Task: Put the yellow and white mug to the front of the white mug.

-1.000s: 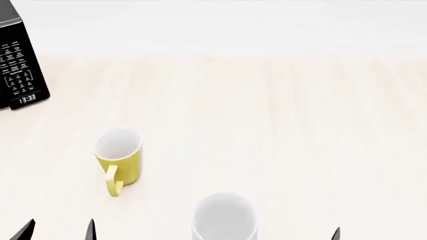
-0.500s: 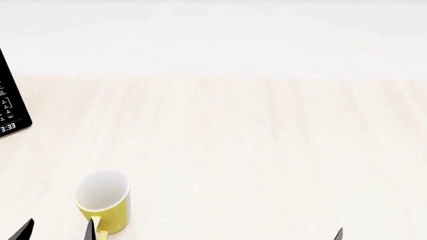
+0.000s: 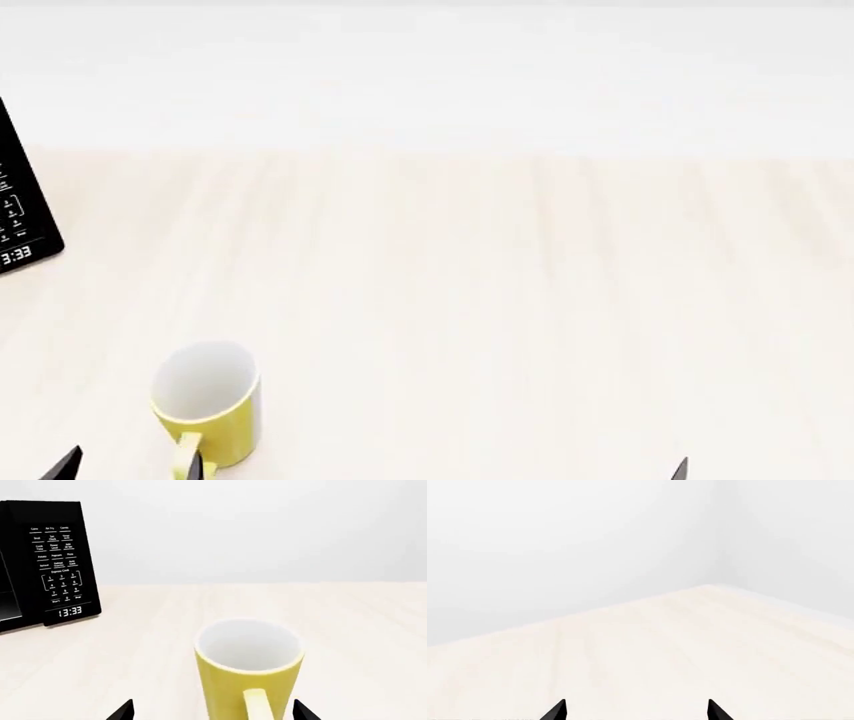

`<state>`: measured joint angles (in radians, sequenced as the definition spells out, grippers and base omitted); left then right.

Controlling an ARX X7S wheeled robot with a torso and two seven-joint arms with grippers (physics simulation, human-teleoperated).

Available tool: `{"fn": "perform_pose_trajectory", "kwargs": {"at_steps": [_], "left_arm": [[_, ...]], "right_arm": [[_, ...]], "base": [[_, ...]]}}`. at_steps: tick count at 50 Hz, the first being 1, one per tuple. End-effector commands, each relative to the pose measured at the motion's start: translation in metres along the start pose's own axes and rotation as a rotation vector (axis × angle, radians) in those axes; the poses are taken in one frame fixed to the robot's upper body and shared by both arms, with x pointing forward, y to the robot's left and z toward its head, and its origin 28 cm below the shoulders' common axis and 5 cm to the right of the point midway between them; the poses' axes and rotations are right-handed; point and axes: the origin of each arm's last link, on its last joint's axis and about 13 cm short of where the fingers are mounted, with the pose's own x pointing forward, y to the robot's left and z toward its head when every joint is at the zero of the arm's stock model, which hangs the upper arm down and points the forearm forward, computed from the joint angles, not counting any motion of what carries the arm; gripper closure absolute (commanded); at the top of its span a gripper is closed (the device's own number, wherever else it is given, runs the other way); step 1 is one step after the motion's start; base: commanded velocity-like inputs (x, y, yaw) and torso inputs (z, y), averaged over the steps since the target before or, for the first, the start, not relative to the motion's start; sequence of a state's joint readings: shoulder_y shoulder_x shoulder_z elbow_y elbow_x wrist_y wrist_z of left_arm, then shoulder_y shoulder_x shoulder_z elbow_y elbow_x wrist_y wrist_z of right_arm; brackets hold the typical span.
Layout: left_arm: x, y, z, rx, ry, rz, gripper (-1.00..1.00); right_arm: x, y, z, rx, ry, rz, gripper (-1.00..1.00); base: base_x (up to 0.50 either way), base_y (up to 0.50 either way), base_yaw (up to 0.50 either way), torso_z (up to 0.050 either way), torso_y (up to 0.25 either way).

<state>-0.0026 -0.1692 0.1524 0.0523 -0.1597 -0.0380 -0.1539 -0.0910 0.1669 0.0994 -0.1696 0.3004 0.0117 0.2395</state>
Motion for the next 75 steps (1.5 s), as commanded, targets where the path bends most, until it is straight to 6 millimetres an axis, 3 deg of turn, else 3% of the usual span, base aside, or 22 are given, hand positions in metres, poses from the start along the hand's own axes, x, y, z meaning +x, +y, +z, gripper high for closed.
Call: {"fn": "perform_pose_trajectory", "kwargs": {"at_steps": [1,30,54,69,70,75], "left_arm": [[-0.005,-0.012,-0.006,0.036,0.028,-0.017,-1.0],[-0.004,-0.014,-0.008,0.035,0.037,-0.026,-1.0],[0.013,-0.014,-0.029,0.046,0.099,-0.008,-1.0],[0.008,-0.015,-0.02,0.0,0.054,-0.03,-1.0],[0.007,-0.015,-0.02,-0.002,0.053,-0.031,1.0],[0.006,-0.015,-0.018,-0.022,0.033,-0.037,1.0]], "right_arm": [[0.001,0.001,-0.001,-0.004,0.008,-0.002,-1.0],[0.001,0.002,-0.002,-0.006,0.009,0.001,-1.0],[0.001,0.002,-0.002,-0.008,0.012,0.003,-1.0],[0.002,0.003,-0.003,-0.011,0.016,0.005,-1.0],[0.002,0.003,-0.004,-0.012,0.016,0.005,-1.0],[0.002,0.003,-0.004,-0.012,0.02,0.008,-1.0]], "base": [[0.0,0.0,0.0,0.0,0.0],[0.0,0.0,0.0,0.0,0.0],[0.0,0.0,0.0,0.0,0.0],[0.0,0.0,0.0,0.0,0.0],[0.0,0.0,0.0,0.0,0.0],[0.0,0.0,0.0,0.0,0.0]]}}
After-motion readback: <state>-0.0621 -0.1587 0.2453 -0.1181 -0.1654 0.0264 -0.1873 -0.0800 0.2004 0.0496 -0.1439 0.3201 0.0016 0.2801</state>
